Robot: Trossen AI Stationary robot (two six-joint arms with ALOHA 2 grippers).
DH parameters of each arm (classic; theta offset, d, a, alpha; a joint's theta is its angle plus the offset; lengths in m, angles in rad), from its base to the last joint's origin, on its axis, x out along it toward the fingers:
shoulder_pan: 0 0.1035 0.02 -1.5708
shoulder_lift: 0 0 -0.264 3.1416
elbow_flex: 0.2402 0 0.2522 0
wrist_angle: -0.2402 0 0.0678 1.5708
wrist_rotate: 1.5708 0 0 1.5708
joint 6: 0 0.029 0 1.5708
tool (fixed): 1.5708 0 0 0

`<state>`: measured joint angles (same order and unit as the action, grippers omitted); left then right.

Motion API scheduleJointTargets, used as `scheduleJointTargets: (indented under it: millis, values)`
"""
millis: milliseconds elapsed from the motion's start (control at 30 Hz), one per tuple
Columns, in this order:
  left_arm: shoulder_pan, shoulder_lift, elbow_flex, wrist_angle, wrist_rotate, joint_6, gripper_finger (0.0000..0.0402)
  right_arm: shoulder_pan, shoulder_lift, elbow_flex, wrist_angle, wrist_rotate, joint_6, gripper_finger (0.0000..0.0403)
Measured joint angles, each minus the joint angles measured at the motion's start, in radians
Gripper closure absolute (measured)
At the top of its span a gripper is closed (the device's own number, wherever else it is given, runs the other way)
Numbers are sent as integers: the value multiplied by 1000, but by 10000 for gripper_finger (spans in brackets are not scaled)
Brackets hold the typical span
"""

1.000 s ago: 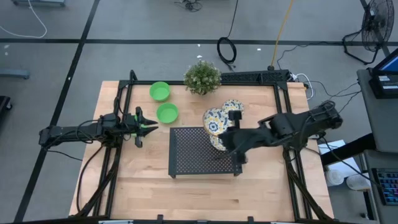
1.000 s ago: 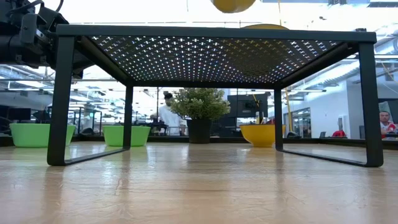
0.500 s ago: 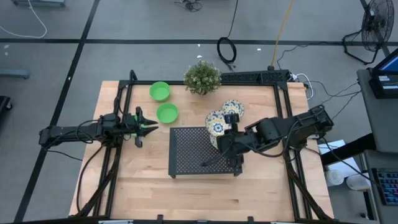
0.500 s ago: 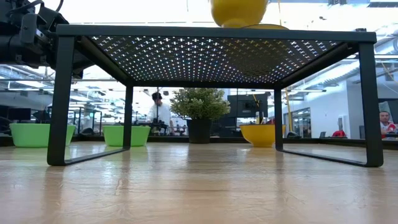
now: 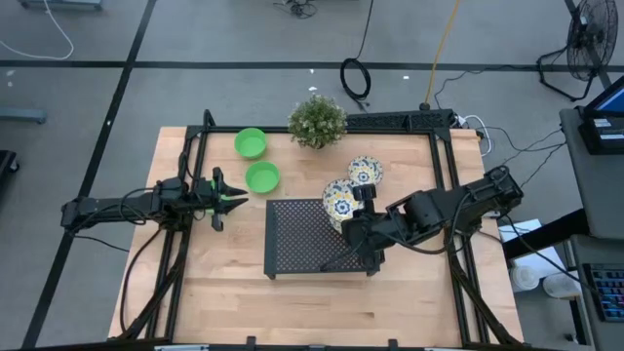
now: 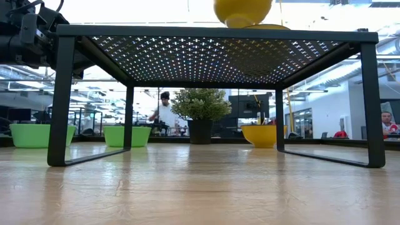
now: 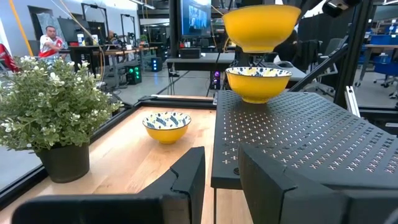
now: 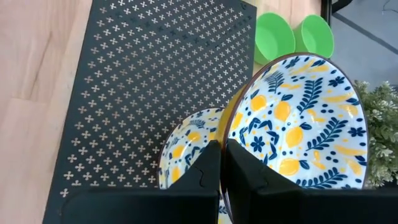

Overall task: Pick & Place Mini bowls
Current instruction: Stack the right white patterned bowl on top of the white patterned bowl on the shelf

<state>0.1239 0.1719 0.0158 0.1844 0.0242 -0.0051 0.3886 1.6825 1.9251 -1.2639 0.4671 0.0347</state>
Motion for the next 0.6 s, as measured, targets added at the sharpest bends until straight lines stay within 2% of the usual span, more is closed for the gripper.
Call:
scheduleJointTargets:
  millis: [600]
  values:
    - [0,0,0,0,0,0,302,34,0,-3,-53,-1,59,403]
